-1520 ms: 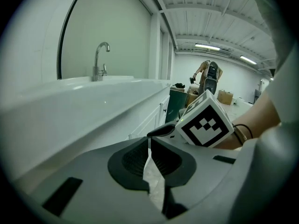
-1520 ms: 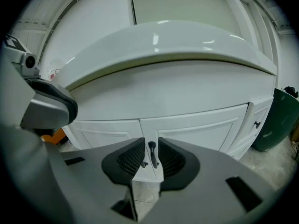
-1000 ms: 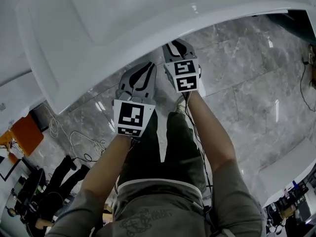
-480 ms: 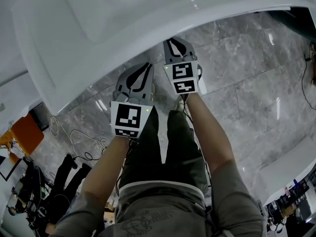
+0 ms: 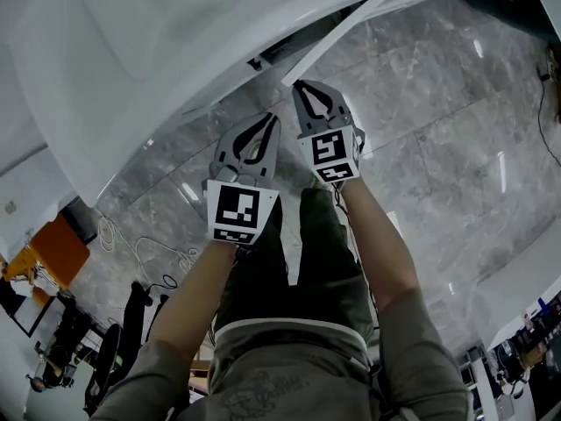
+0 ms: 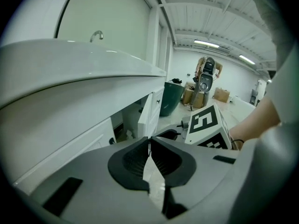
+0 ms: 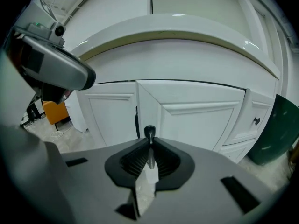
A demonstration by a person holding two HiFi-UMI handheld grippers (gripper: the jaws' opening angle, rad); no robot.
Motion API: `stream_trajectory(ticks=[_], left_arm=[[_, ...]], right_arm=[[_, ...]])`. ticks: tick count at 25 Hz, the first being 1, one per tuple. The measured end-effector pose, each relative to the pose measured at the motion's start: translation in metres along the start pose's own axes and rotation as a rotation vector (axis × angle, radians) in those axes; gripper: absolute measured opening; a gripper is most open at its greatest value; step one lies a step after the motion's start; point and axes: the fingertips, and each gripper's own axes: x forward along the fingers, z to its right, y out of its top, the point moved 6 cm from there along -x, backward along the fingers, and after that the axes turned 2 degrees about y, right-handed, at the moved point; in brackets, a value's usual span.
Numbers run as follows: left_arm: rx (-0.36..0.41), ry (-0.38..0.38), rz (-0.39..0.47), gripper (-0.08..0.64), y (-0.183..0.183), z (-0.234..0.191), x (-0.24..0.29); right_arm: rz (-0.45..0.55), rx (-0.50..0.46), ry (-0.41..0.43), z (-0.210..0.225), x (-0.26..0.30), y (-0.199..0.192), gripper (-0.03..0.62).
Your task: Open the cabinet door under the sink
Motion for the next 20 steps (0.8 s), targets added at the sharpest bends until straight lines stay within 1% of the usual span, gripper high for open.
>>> stream_trajectory(ticks=[8,12,15,20], left_arm=[[0.069,-0.152,-0.019,0.032,0.003,0.067,0.009],[0.089,-0.227,-0.004,0.031,0.007,0.092,0.014],[0.106,-0.253,-0.001,0.032,0.011,0.106,0.018],[0.130,-0.275,-0.003,0.031,0.016,0.123,0.023]], right_arm=[[0.004,-0.073,0.063,0.011,-0.036,-0.025,0.046],[0.003,-0.107,0.073,0.019,-0.055,-0.037,0.046],[0.004,-0.123,0.071,0.026,-0.069,-0.048,0.046],[0.008,-0.137,0.051,0.046,-0.098,-0.067,0.046]])
